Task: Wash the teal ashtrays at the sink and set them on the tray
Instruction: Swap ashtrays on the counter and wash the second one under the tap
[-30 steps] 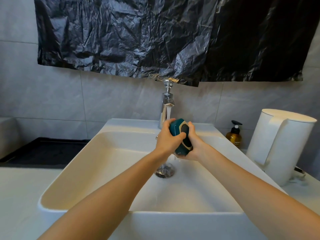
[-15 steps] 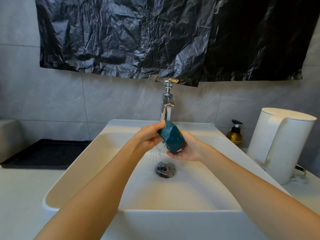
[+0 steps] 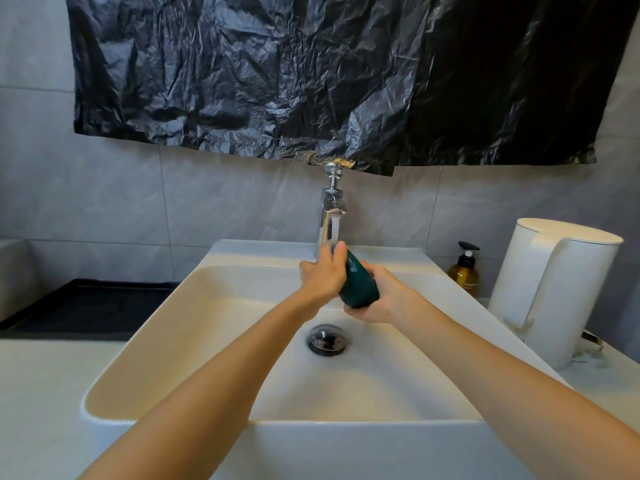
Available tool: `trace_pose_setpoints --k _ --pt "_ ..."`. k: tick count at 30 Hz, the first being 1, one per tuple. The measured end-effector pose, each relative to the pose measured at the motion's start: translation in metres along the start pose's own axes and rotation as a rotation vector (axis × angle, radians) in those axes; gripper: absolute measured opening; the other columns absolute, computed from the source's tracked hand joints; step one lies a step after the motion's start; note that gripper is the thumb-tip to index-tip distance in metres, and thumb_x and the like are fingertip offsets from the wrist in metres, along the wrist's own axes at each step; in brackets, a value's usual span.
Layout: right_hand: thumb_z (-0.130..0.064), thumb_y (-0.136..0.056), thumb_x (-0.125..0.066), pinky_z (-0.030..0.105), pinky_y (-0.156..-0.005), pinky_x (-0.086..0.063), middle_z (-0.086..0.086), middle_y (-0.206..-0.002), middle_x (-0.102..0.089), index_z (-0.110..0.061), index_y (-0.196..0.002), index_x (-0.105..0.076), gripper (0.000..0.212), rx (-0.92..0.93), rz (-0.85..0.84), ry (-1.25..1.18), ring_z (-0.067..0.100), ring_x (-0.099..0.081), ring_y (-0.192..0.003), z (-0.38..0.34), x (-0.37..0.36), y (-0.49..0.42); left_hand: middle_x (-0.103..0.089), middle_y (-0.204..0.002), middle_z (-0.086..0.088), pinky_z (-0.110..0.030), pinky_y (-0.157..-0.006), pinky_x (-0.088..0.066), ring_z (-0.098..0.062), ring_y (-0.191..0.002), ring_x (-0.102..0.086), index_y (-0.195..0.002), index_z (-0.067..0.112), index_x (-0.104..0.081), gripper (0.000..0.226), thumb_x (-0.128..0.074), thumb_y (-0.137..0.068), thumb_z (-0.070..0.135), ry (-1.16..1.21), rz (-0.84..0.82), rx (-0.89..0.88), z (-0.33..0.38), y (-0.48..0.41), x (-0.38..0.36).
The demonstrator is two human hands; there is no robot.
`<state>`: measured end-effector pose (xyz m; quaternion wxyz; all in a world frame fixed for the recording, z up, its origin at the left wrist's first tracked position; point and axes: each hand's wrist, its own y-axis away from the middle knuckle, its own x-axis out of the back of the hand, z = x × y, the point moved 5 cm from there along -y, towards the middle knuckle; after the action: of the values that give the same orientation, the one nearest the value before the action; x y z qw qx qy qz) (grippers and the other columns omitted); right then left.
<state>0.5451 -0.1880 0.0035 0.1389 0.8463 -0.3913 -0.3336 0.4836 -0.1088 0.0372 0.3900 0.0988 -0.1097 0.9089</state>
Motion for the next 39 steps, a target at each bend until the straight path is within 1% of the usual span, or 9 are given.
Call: trace_pose_setpoints --k 3,9,15,20,24,27,31,36,39 --pt "-0.03 -0.086 -0.065 0.031 -0.06 -0.049 0.01 -0.078 -0.064 -0.008 -0.097 -0.059 0.024 0.005 0.007 -0.036 0.022 -0.059 -0.073 -0.003 0.003 -0.002 -0.033 -0.13 -0.01 -0.036 -0.1 -0.043 -0.027 -0.119 -0.045 -0.13 0.019 -0.04 0.04 -0.028 -0.1 0.042 -0.076 0.091 -0.14 0.006 0.005 -0.009" --pt "-0.032 -0.088 -0.064 0.037 -0.062 -0.046 0.017 -0.087 -0.063 -0.005 -0.099 -0.058 0.03 0.023 -0.004 0.063 0.027 -0.058 -0.076 -0.002 -0.001 0.005 -0.054 -0.084 -0.006 -0.024 -0.063 -0.043 -0.015 -0.078 -0.051 -0.083 0.018 -0.048 0.035 -0.024 -0.1 0.038 0.011 0.075 -0.079 0.01 -0.008 0.009" --pt "-0.029 -0.084 -0.068 0.033 -0.07 -0.053 0.009 -0.086 -0.067 -0.011 -0.108 -0.061 0.031 0.045 0.034 -0.012 0.023 -0.062 -0.08 -0.007 0.001 -0.001 -0.046 -0.106 -0.005 -0.027 -0.083 -0.047 -0.015 -0.097 -0.05 -0.11 0.013 -0.048 0.019 -0.043 -0.098 0.027 -0.002 0.116 -0.372 0.017 0.007 -0.007" --pt "-0.026 -0.091 -0.06 0.03 -0.07 -0.048 0.013 -0.078 -0.063 -0.005 -0.092 -0.057 0.022 0.04 -0.042 0.04 0.025 -0.059 -0.074 -0.003 0.001 0.008 -0.054 -0.095 -0.004 -0.021 -0.07 -0.047 -0.015 -0.09 -0.053 -0.105 0.016 -0.048 0.013 -0.048 -0.095 0.024 0.159 0.045 -0.129 0.006 -0.001 -0.004" --pt "-0.025 -0.09 -0.062 0.035 -0.076 -0.051 0.016 -0.098 -0.066 -0.005 -0.109 -0.058 0.028 0.02 -0.12 0.061 0.029 -0.062 -0.092 -0.001 -0.009 0.01 -0.058 -0.09 -0.008 -0.021 -0.062 -0.047 -0.015 -0.082 -0.056 -0.11 0.007 -0.055 0.028 -0.056 -0.088 0.023 0.349 0.037 0.008 -0.003 -0.006 0.011" --pt "-0.023 -0.087 -0.066 0.037 -0.074 -0.056 0.017 -0.109 -0.063 -0.006 -0.114 -0.056 0.034 0.052 -0.169 0.08 0.03 -0.063 -0.095 -0.007 -0.012 0.011 -0.053 -0.068 -0.005 -0.018 -0.049 -0.041 -0.012 -0.063 -0.051 -0.08 0.007 -0.056 0.015 -0.052 -0.088 0.02 0.415 0.03 0.073 0.0 -0.007 0.026" --pt "-0.028 -0.084 -0.069 0.034 -0.078 -0.056 0.015 -0.101 -0.068 -0.008 -0.108 -0.061 0.032 0.078 -0.225 0.193 0.028 -0.065 -0.093 -0.012 -0.013 0.014 -0.059 -0.075 -0.007 -0.023 -0.064 -0.048 -0.015 -0.07 -0.058 -0.08 0.013 -0.052 0.014 -0.051 -0.088 0.024 0.464 -0.086 0.182 -0.002 -0.009 0.035" --pt "-0.034 -0.086 -0.066 0.039 -0.073 -0.055 0.017 -0.099 -0.07 -0.003 -0.111 -0.061 0.04 0.052 -0.134 0.144 0.03 -0.065 -0.093 -0.006 -0.012 0.009 -0.058 -0.077 -0.007 -0.023 -0.061 -0.046 -0.015 -0.071 -0.056 -0.083 0.014 -0.053 0.015 -0.048 -0.09 0.026 0.382 -0.089 0.172 -0.001 -0.004 0.022" --pt "-0.03 -0.09 -0.06 0.035 -0.056 -0.058 0.017 -0.074 -0.071 -0.001 -0.097 -0.062 0.03 0.042 -0.114 0.02 0.029 -0.066 -0.075 -0.007 -0.011 0.01 -0.059 -0.107 -0.009 -0.022 -0.07 -0.047 -0.016 -0.089 -0.056 -0.115 0.011 -0.055 0.03 -0.045 -0.094 0.03 0.304 0.034 0.05 -0.001 -0.005 0.01"
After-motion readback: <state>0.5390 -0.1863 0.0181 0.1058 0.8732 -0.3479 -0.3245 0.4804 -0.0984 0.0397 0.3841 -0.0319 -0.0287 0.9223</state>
